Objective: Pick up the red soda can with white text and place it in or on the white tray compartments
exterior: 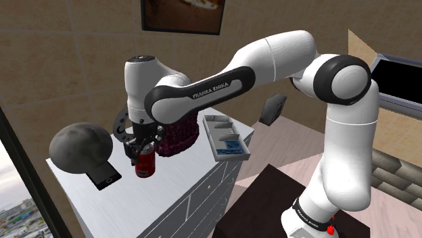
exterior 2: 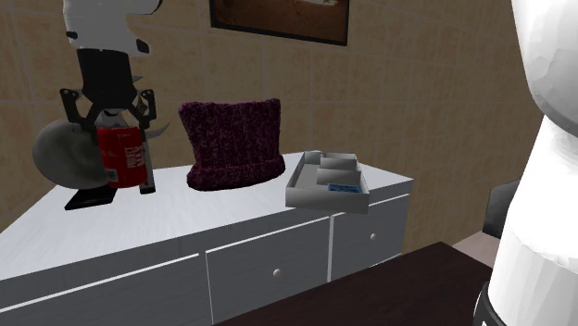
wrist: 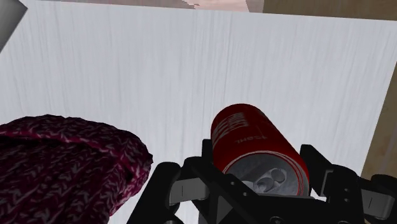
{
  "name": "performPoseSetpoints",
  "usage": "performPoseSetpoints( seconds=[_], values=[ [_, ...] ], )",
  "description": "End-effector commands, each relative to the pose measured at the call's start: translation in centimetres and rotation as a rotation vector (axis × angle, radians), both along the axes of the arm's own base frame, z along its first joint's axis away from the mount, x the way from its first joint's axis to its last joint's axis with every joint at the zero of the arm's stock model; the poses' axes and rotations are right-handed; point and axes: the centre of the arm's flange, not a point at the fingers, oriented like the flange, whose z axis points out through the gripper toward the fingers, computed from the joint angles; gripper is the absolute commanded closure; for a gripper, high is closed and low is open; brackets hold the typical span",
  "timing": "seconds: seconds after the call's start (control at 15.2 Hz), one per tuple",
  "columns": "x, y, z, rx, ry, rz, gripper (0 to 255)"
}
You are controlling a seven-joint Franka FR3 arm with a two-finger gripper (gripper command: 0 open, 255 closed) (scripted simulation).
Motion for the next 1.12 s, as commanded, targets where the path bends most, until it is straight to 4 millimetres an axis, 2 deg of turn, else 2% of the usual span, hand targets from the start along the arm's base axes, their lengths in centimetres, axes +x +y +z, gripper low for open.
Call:
performPoseSetpoints(
  seconds=[0.0,0.46,1.06],
  values=[
    [0.0,0.1,1.1,0.0,0.0,0.0,255],
    [0.0,0.1,4.7,0.0,0.0,0.0,255],
    [-0.2,-11.8,5.5,0.0,0.0,0.0,255]
  ],
)
